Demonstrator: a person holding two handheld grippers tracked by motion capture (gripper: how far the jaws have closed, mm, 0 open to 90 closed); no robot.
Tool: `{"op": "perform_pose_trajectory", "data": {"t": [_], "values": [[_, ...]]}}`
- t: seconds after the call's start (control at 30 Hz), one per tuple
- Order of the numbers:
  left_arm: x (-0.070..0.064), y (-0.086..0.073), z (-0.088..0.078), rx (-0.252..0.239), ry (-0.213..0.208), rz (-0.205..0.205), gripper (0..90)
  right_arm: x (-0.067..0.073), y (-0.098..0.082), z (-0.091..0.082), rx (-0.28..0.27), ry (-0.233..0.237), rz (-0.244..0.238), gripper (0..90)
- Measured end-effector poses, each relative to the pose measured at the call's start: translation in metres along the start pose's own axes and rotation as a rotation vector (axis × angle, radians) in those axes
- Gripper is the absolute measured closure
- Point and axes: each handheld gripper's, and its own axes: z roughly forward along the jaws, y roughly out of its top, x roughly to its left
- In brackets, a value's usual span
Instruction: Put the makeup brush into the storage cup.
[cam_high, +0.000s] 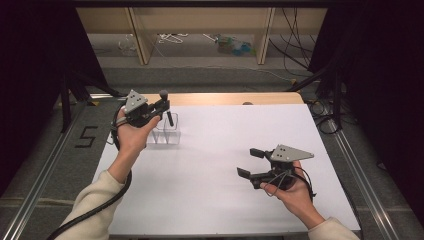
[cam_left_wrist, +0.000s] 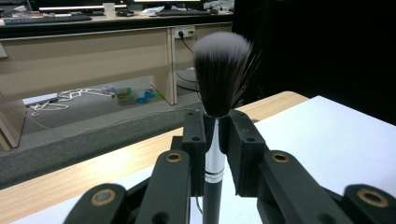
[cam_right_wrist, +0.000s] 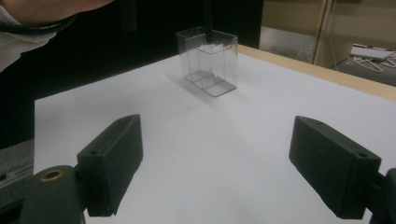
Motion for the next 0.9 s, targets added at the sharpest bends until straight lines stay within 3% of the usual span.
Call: {"op": "perform_pose_trajectory", "data": {"t": [0.33,0.37,0.4,0.9], "values": [[0.0027,0.0003,0.0004,0.001,0.005,0.003,78.0,0.0001,-0.0004,0.0014,-0.019,0.005,0.003,18.3],[0.0028,0.0002,0.0006,0.001,0.006,0.005,78.0,0.0002,0.0005,-0.0014,0.015,-0.010,-0.002,18.3],[0.0029,0.0001,0.0008,0.001,0.007,0.006,77.9,0.0003,-0.0002,0.0008,-0.011,-0.001,0.001,18.2],[0.0037,-0.0016,0.0033,0.005,0.011,0.013,77.9,0.0001,0.0000,0.0003,-0.004,0.002,-0.001,18.2]]}}
